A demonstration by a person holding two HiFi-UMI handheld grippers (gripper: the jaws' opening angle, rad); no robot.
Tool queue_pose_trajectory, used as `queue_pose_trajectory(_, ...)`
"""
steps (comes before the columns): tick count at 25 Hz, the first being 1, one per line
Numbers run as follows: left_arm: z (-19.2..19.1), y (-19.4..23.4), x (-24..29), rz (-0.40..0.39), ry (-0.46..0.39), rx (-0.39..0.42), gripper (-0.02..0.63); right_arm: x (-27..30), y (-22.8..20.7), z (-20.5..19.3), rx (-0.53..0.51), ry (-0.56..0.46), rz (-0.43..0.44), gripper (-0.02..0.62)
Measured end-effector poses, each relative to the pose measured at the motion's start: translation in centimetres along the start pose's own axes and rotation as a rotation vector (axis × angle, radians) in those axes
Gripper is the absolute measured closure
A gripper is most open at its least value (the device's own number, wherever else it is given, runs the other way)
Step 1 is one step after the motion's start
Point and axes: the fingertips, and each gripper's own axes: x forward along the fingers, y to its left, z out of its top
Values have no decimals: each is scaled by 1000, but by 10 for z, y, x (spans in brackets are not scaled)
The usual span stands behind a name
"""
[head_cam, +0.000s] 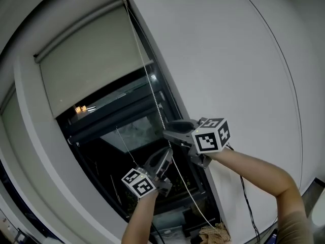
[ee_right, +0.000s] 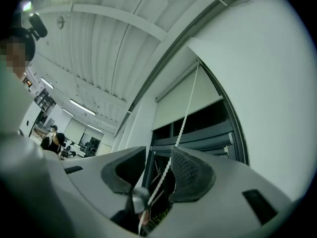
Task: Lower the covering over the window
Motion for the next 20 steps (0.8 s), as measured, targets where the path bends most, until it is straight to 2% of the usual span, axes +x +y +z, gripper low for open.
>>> queue_pose_trajectory(3, -23, -3, -6, 4, 13, -35, 583, 22, -19, -3, 6, 16, -89, 467)
queue_pose_trajectory(4, -25, -1, -9, 6, 8, -54, 583, 26, -25, -6, -7, 26, -125, 547)
queue_pose_trajectory(6, -24, 3, -15, 6, 3, -73, 583, 29, -32, -11, -34, 41, -169, 588)
queue_pose_trajectory(10, -19, 1, -21, -6, 10, -66, 583, 26, -29, -10, -108, 61, -200, 578)
queue_pose_trajectory(13, -19, 1, -21, -9, 6, -68, 583, 24, -33, -7, -110, 53, -221, 521)
queue_pose_trajectory(16, -20, 3, -21, -5, -1, -74, 583, 28, -37, -8, -54, 49, -199, 505)
queue_pose_trajectory(20, -19, 0, -21, -1, 5, -84, 583, 33, -24, -7, 115, 39, -82, 506)
